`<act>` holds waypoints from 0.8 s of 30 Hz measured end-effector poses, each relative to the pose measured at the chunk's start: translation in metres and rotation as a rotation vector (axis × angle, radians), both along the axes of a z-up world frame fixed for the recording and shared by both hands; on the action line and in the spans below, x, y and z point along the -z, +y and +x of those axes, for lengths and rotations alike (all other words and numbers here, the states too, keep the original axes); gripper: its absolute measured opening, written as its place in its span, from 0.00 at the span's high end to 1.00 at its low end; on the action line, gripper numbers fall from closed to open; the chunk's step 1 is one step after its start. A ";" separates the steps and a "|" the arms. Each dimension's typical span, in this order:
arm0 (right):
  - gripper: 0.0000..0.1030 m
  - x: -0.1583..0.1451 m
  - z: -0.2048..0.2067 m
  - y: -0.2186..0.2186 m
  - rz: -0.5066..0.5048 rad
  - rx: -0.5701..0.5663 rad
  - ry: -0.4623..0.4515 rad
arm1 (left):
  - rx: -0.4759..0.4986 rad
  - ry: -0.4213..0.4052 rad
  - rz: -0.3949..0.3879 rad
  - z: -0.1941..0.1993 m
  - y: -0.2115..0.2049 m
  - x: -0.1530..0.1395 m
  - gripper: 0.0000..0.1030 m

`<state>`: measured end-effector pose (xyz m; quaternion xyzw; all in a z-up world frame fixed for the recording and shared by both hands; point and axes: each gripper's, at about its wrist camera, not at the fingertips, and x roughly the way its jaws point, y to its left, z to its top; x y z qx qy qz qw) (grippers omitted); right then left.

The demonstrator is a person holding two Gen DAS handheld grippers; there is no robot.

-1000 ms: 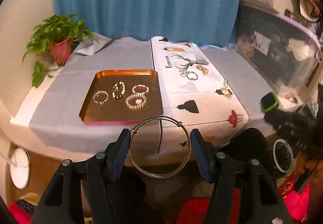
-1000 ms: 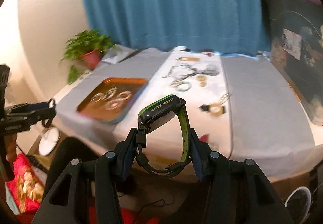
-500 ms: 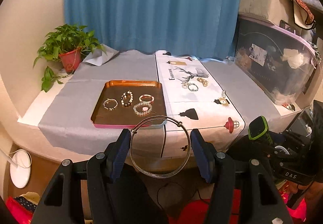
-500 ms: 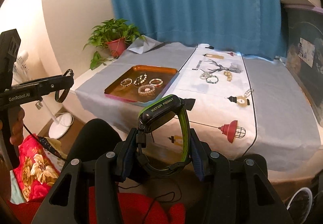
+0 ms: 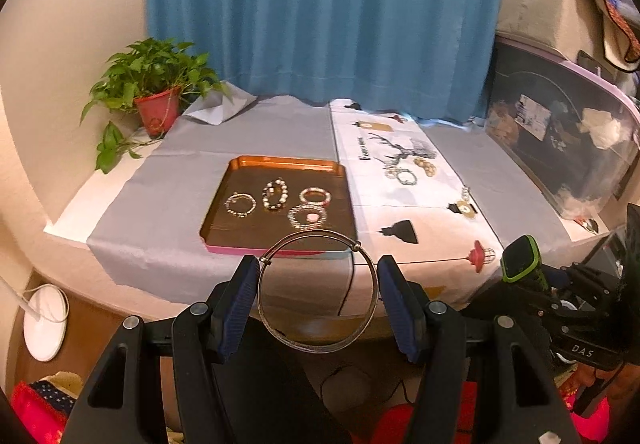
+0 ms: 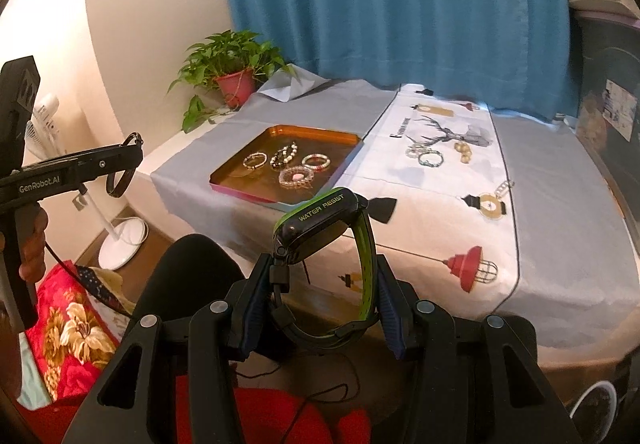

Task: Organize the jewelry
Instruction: 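Carry the watch and bangle over the copper tray with both tools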

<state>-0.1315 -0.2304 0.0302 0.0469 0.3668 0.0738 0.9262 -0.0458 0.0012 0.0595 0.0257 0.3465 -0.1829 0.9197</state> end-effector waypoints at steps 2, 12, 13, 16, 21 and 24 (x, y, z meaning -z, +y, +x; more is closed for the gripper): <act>0.52 0.001 0.010 0.004 0.001 -0.014 0.005 | -0.012 0.008 0.000 0.007 0.004 0.003 0.45; 0.52 0.010 0.072 0.023 0.020 -0.070 0.034 | -0.052 0.036 0.005 0.058 0.017 0.013 0.45; 0.52 0.011 0.081 0.025 0.019 -0.073 0.034 | -0.053 0.036 0.005 0.063 0.017 0.014 0.45; 0.52 0.014 0.109 0.033 0.013 -0.083 0.037 | -0.059 0.041 0.001 0.087 0.017 0.019 0.45; 0.51 0.023 0.157 0.045 0.000 -0.093 0.044 | -0.061 0.054 0.001 0.127 0.015 0.031 0.45; 0.51 0.033 0.189 0.051 -0.002 -0.093 0.056 | -0.055 0.065 0.005 0.154 0.014 0.040 0.45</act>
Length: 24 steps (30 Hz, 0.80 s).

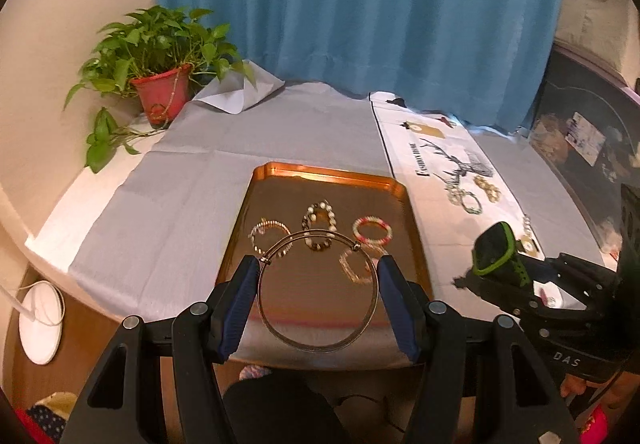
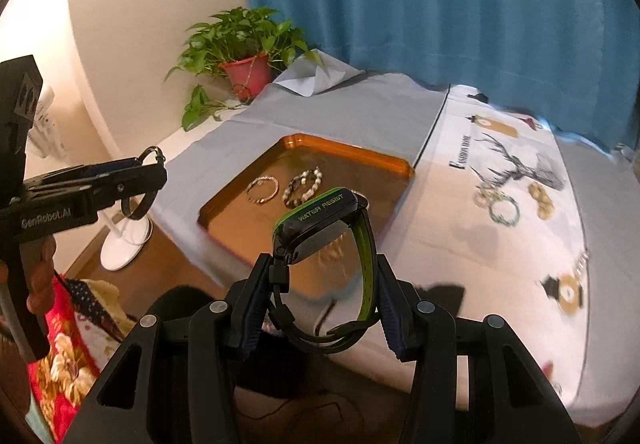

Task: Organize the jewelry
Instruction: 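Carry the watch and bangle over the copper tray with both tools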

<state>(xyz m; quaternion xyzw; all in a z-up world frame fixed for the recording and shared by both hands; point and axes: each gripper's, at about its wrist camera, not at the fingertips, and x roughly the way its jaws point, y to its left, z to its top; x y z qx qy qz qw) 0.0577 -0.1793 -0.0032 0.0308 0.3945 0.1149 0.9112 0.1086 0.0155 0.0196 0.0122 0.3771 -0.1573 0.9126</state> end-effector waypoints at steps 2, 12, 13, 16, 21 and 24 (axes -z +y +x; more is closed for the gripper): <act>0.51 0.007 0.024 0.004 -0.006 -0.001 0.013 | 0.004 0.007 0.010 0.020 -0.002 0.008 0.45; 0.51 0.041 0.118 0.011 -0.046 0.000 0.046 | 0.018 0.047 0.033 0.098 -0.016 0.045 0.45; 0.51 0.046 0.127 0.012 -0.047 -0.007 0.054 | 0.014 0.056 0.048 0.106 -0.019 0.051 0.45; 0.51 0.062 0.145 0.014 -0.051 -0.019 0.076 | 0.011 0.094 0.060 0.123 -0.023 0.069 0.45; 0.51 0.085 0.167 0.014 -0.066 -0.014 0.103 | -0.002 0.121 0.085 0.141 -0.027 0.092 0.45; 0.48 0.093 0.177 0.011 -0.063 -0.008 0.116 | 0.007 0.142 0.096 0.150 -0.028 0.101 0.42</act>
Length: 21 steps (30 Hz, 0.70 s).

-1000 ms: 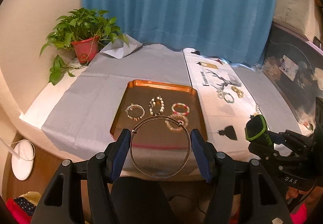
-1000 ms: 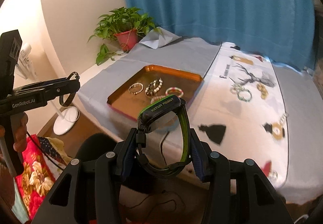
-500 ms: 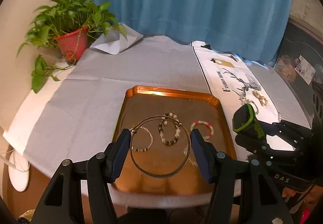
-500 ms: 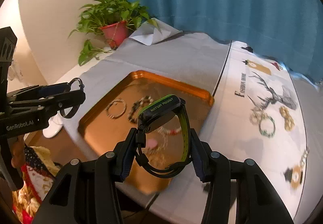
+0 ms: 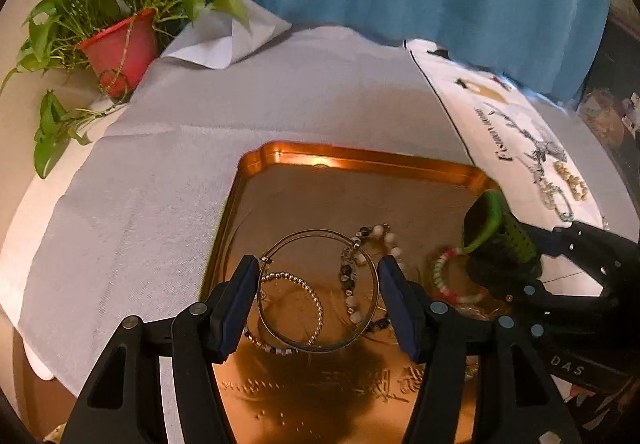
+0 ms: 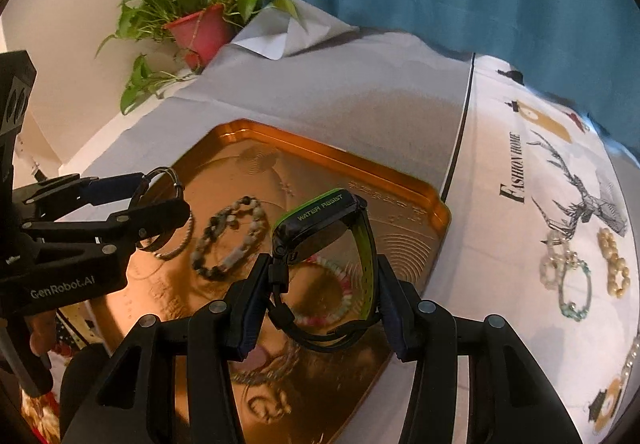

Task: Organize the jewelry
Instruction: 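Carry the watch and bangle over the copper tray with both tools, then open both grippers to drop the watch and bangle into the tray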

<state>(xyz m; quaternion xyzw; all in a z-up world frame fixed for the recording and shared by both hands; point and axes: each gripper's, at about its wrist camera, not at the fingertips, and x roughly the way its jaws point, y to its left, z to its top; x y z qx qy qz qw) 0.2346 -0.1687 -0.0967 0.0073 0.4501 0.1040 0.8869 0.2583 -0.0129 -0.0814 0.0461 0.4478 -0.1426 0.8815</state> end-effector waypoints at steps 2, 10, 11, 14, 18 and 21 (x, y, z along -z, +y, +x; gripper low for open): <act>0.36 0.005 0.007 0.003 -0.016 -0.015 0.013 | 0.012 0.026 0.002 0.004 0.000 0.004 0.19; 0.14 -0.012 -0.028 0.008 -0.107 -0.040 -0.027 | -0.098 -0.007 0.087 -0.043 0.023 -0.004 0.03; 0.14 -0.017 -0.038 0.007 -0.102 -0.024 -0.025 | -0.106 -0.010 0.084 -0.054 0.025 -0.007 0.03; 0.14 -0.036 -0.076 0.002 -0.076 0.025 -0.030 | -0.136 -0.025 0.051 -0.097 0.033 -0.021 0.03; 0.14 -0.071 -0.144 0.003 -0.001 0.064 -0.078 | -0.136 -0.045 0.000 -0.156 0.034 -0.044 0.02; 0.12 -0.093 -0.194 0.007 0.021 0.063 -0.124 | -0.137 -0.086 -0.008 -0.195 0.033 -0.062 0.01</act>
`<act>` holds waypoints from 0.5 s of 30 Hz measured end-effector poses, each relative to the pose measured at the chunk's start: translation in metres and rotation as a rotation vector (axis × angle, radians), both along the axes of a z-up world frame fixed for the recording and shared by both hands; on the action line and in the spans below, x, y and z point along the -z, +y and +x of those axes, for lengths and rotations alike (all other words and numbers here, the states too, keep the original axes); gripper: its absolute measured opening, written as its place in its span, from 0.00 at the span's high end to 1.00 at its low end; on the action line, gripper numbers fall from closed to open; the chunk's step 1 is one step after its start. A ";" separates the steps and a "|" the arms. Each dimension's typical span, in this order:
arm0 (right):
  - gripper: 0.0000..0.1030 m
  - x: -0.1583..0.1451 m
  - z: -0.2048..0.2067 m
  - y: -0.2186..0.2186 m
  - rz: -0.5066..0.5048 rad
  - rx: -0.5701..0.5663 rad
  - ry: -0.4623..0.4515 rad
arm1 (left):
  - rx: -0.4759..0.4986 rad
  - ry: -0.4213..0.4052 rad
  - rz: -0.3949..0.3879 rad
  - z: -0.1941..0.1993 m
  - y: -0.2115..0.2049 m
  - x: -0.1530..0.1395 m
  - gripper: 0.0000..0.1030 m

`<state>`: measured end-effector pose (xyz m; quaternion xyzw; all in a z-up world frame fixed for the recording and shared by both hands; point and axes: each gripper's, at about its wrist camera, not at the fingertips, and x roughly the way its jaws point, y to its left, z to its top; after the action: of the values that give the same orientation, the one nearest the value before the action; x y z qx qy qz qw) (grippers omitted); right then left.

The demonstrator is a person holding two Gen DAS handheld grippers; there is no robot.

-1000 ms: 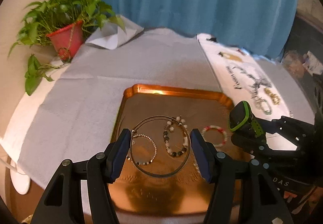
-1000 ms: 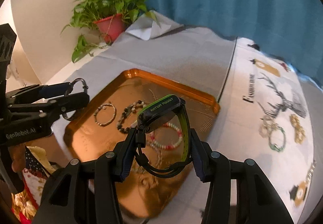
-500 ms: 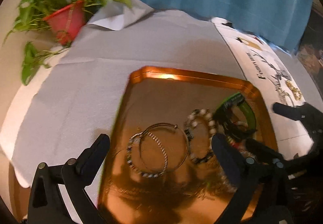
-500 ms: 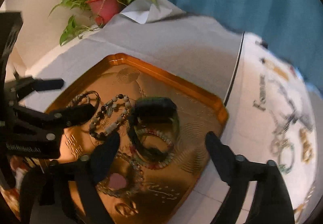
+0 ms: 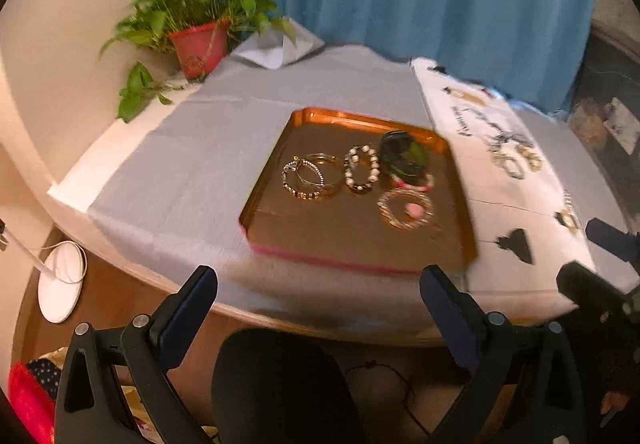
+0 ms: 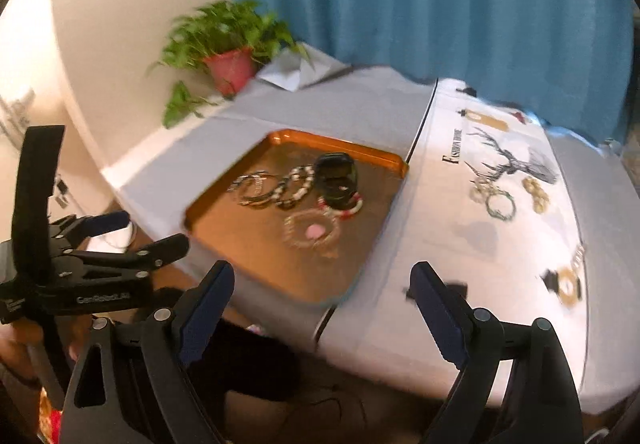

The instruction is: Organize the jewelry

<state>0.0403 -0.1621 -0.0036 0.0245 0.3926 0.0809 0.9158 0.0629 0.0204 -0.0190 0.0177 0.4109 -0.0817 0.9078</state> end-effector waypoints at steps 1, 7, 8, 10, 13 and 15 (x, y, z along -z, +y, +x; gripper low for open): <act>0.12 -0.006 -0.013 0.002 -0.005 -0.003 -0.012 | -0.002 -0.010 -0.002 -0.009 0.000 -0.005 0.01; 0.11 -0.028 -0.079 0.006 -0.026 0.007 -0.071 | 0.006 -0.066 0.000 -0.067 0.004 -0.030 0.01; 0.11 -0.029 -0.084 0.006 -0.026 0.007 -0.070 | 0.009 -0.074 0.006 -0.072 0.004 -0.032 0.01; 0.11 -0.032 -0.097 0.006 -0.021 0.013 -0.070 | 0.011 -0.099 0.017 -0.085 0.004 -0.039 0.01; 0.11 -0.037 -0.109 0.005 -0.002 0.018 -0.072 | 0.010 -0.124 0.014 -0.099 0.006 -0.048 0.01; 0.11 -0.042 -0.117 0.006 0.004 0.015 -0.087 | 0.009 -0.135 0.013 -0.105 0.007 -0.053 0.01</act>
<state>-0.0764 -0.1557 0.0385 0.0258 0.3522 0.0760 0.9325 -0.0420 0.0276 0.0337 0.0308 0.3492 -0.0819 0.9330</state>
